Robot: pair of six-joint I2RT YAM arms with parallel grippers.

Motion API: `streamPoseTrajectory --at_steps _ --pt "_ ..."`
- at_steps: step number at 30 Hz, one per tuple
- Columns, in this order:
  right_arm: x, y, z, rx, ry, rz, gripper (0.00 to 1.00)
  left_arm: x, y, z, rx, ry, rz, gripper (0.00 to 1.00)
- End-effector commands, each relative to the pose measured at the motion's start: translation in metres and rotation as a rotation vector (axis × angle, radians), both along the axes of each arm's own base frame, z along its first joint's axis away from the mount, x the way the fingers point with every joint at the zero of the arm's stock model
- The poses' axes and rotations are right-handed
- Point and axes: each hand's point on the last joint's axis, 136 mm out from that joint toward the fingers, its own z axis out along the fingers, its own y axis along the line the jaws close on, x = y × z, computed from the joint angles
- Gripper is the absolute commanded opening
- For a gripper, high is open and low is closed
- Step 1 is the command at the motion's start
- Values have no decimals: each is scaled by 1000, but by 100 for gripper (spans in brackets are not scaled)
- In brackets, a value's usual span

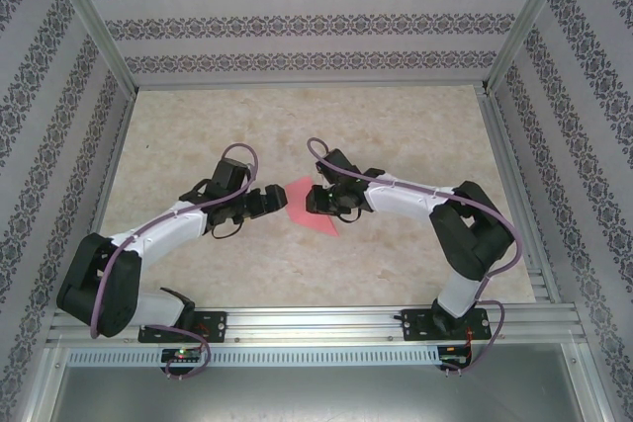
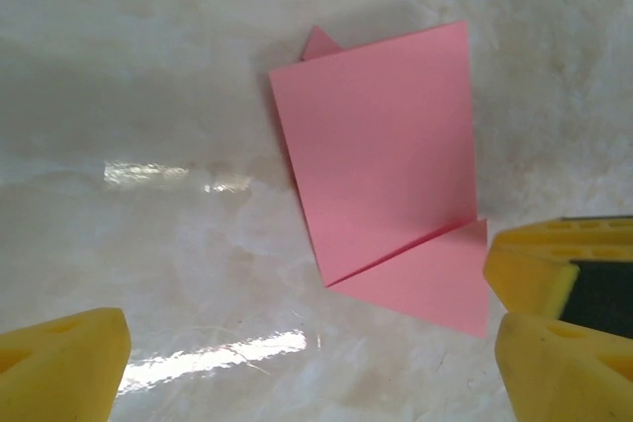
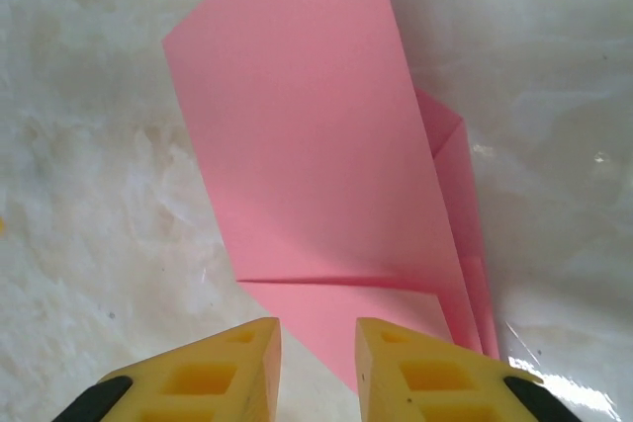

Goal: Fold a paper plane with a square sheet of paper (pick it up from the middle)

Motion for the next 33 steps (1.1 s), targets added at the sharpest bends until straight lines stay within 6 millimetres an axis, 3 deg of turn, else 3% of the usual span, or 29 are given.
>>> streamPoseTrajectory --at_steps 1,14,21,33 --pt "6 2 -13 27 26 -29 26 0 -15 2 -57 -17 -7 91" --pt "5 -19 -56 41 128 -90 24 -7 -56 -16 -147 85 -53 69" --pt "2 -27 -63 131 181 -129 24 -6 -78 -25 -191 141 -53 59" --pt "-2 -38 -75 186 217 -161 24 3 -83 -34 -208 175 6 52"
